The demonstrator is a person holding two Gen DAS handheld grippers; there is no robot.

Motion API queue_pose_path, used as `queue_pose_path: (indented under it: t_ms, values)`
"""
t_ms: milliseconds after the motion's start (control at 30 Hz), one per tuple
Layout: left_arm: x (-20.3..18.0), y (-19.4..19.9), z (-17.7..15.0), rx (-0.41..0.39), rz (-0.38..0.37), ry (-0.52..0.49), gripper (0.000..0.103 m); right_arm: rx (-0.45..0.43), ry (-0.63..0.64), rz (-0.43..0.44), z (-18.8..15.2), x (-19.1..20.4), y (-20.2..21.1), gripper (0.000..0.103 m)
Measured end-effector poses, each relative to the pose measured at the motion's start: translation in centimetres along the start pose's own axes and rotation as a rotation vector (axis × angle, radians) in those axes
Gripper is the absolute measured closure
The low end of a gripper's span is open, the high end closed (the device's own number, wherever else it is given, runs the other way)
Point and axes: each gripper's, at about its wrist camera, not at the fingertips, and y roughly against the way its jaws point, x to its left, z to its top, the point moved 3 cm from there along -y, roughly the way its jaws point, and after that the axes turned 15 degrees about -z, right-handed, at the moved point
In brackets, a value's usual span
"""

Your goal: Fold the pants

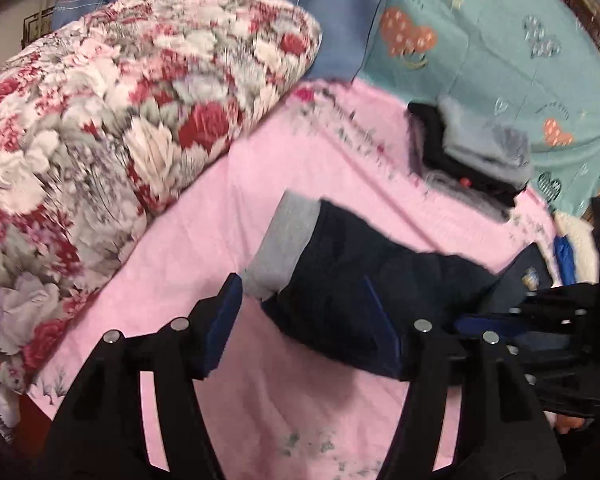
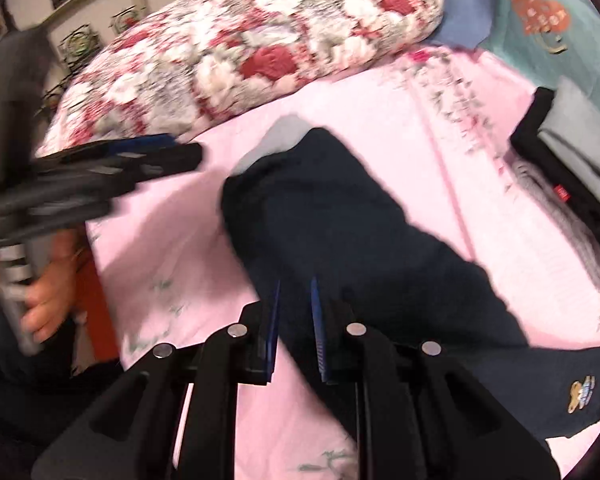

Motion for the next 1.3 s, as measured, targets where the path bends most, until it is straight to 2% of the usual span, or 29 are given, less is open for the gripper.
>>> queue_pose_path:
  t_ms: [100,133,167,233,267,333,367,400,433,533,567,600,700,800,900,1000,1133,1233,1267,1300]
  values:
    - [-1.0,-0.3,1.4,0.012,-0.067,0.032,0.043,0.098,0.007,0.04,-0.9,1.1,-3.7,0.092]
    - [-1.3,-1.1,1.7,0.023,-0.078,0.043,0.046,0.136,0.002,0.055,-1.4,1.5,-5.0,0.092]
    - [-1.6,-2.1,1.8,0.037,-0.095,0.052,0.051,0.124,-0.017,0.046,-1.7,1.5,-5.3,0.092]
    - [-2.0,-4.9,1.3,0.1,-0.162,0.078,0.07,0.14,-0.049,0.067,-1.8,0.9,-4.6,0.092]
    - [-1.8,-6.5,0.9,0.141,-0.172,0.093,0.084,0.151,-0.078,0.091,-1.9,0.2,-3.8,0.092]
    - [-0.8,-9.6,-0.5,0.228,-0.126,0.116,0.094,0.131,-0.142,0.128,-2.2,-2.0,-1.2,0.088]
    - [0.1,-10.9,-1.4,0.258,-0.096,0.132,0.098,0.111,-0.17,0.113,-2.7,-3.6,0.4,0.074]
    - [0.6,-11.3,-1.8,0.26,-0.09,0.137,0.099,0.094,-0.202,0.074,-3.5,-5.6,1.8,0.054]
    - [0.8,-11.3,-2.0,0.247,-0.097,0.136,0.099,0.086,-0.232,0.031,-4.2,-7.3,2.8,0.05]
    - [1.4,-11.1,-2.4,0.215,-0.143,0.131,0.099,0.16,-0.369,-0.164,-7.2,-14.9,4.1,0.048]
    - [1.6,-11.1,-2.5,0.202,-0.154,0.132,0.099,0.203,-0.426,-0.218,-8.1,-17.5,4.1,0.048]
    - [1.6,-11.1,-2.6,0.2,-0.158,0.135,0.099,0.271,-0.539,-0.282,-9.3,-21.8,3.8,0.048]
    - [1.5,-11.1,-2.5,0.196,-0.141,0.111,0.099,0.367,-0.777,-0.36,-11.0,-31.3,2.8,0.048]
    - [0.8,-11.1,-2.6,0.192,-0.118,0.076,0.099,0.451,-0.899,-0.427,-11.2,-38.0,0.0,0.048]
    - [0.9,-11.0,-2.7,0.191,-0.12,0.07,0.099,0.527,-0.982,-0.467,-11.6,-42.2,-3.2,0.048]
    - [1.2,-11.0,-2.7,0.192,-0.131,0.08,0.099,0.562,-1.062,-0.51,-12.0,-44.7,-5.6,0.048]
    - [1.2,-11.0,-2.7,0.193,-0.133,0.078,0.099,0.616,-1.093,-0.503,-12.7,-45.7,-7.8,0.048]
    - [1.1,-11.1,-2.7,0.194,-0.131,0.075,0.099,0.589,-1.114,-0.489,-13.6,-45.8,-7.7,0.046]
    - [1.1,-11.1,-2.7,0.196,-0.13,0.074,0.099,0.579,-1.105,-0.491,-13.8,-45.9,-7.5,0.049]
    - [1.1,-11.1,-2.7,0.195,-0.131,0.074,0.099,0.573,-1.094,-0.504,-14.0,-45.7,-7.2,0.067]
